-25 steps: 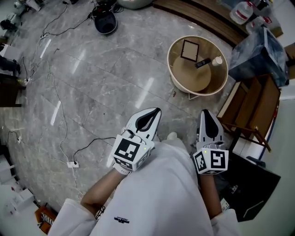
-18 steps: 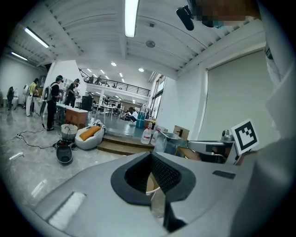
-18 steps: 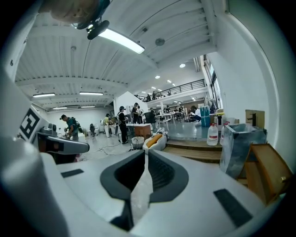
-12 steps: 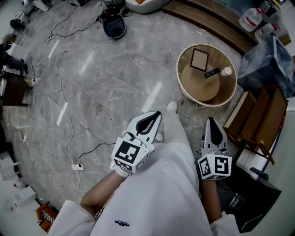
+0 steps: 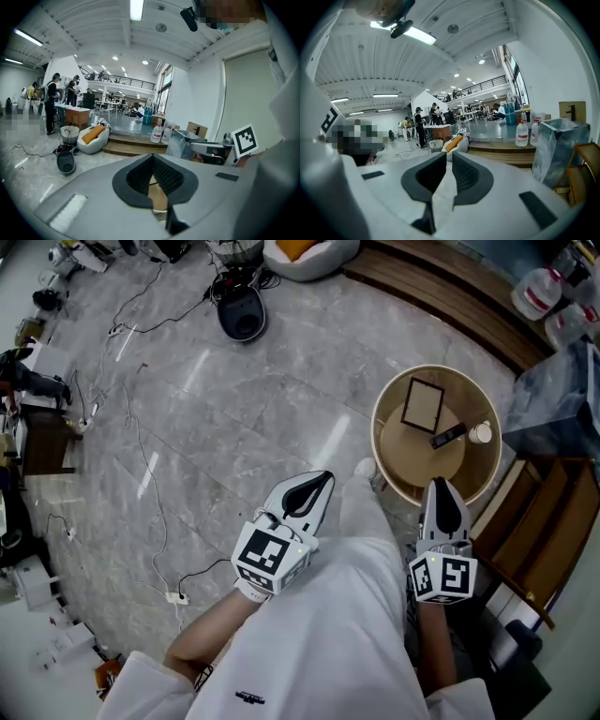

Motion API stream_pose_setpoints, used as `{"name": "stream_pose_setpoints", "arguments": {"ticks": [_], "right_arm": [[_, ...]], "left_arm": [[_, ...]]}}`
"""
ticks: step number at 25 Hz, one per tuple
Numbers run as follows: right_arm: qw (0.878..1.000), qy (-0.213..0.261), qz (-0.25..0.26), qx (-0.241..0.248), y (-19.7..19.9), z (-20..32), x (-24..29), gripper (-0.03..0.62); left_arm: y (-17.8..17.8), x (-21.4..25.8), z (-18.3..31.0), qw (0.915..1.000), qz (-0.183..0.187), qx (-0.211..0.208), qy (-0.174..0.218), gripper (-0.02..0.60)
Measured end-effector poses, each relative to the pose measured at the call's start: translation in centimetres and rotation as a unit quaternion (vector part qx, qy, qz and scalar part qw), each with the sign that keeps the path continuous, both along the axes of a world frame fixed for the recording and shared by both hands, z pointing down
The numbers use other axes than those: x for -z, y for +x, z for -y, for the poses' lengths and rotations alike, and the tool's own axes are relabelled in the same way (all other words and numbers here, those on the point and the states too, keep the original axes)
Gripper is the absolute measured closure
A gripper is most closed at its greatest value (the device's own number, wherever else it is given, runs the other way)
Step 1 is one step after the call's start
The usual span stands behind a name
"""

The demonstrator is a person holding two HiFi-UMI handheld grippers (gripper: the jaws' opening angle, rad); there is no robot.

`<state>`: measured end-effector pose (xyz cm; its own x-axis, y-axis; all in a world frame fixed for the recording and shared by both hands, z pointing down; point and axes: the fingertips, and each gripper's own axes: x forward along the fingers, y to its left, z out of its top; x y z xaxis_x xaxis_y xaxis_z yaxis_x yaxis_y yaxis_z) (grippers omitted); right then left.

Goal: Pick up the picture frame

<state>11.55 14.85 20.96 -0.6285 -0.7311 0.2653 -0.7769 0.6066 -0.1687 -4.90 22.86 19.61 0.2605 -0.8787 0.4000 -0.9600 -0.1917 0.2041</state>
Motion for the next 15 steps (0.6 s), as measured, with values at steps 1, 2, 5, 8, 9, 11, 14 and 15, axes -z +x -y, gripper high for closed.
{"name": "stream_pose_setpoints", "arguments": {"ticks": [1, 2, 5, 8, 9, 11, 14, 15], "right_arm": [[1.0, -0.004, -0.005, -0.002, -0.3, 2.5, -0.3, 0.585], [1.0, -0.009, -0.008, -0.004, -0.5, 4.9, -0.7, 0.585], [1.0, -0.021, -0.017, -0.008, -1.0, 10.6, -1.5, 0.585], [0.999, -0.028, -0.026, -0.007, -1.7, 14.9, -2.3, 0.585], [0.999, -0.033, -0.028, -0.008, -1.8, 15.9, -2.7, 0.585], [0.998, -0.046, -0.032, -0.013, -2.1, 17.4, -3.5, 0.585], [0.997, -0.074, -0.025, -0.027, -2.7, 18.6, -4.6, 0.585], [0.996, -0.084, -0.02, -0.03, -2.9, 18.8, -4.9, 0.585]], "left_arm": [[-0.3, -0.2, 2.5, 1.0, -0.001, -0.002, -0.006, 0.578], [-0.4, -0.5, 4.8, 0.9999, -0.001, -0.005, -0.012, 0.578], [-0.4, -1.0, 10.2, 0.9994, -0.006, -0.017, -0.029, 0.578], [-0.7, -1.5, 14.1, 0.999, -0.008, -0.021, -0.039, 0.578], [-0.9, -1.7, 14.9, 0.9989, -0.008, -0.021, -0.042, 0.578], [-1.3, -2.0, 16.4, 0.9987, -0.006, -0.022, -0.047, 0.578], [-2.1, -2.1, 18.2, 0.9982, -0.001, -0.032, -0.05, 0.578], [-2.4, -2.1, 18.7, 0.998, -0.002, -0.037, -0.051, 0.578]]}}
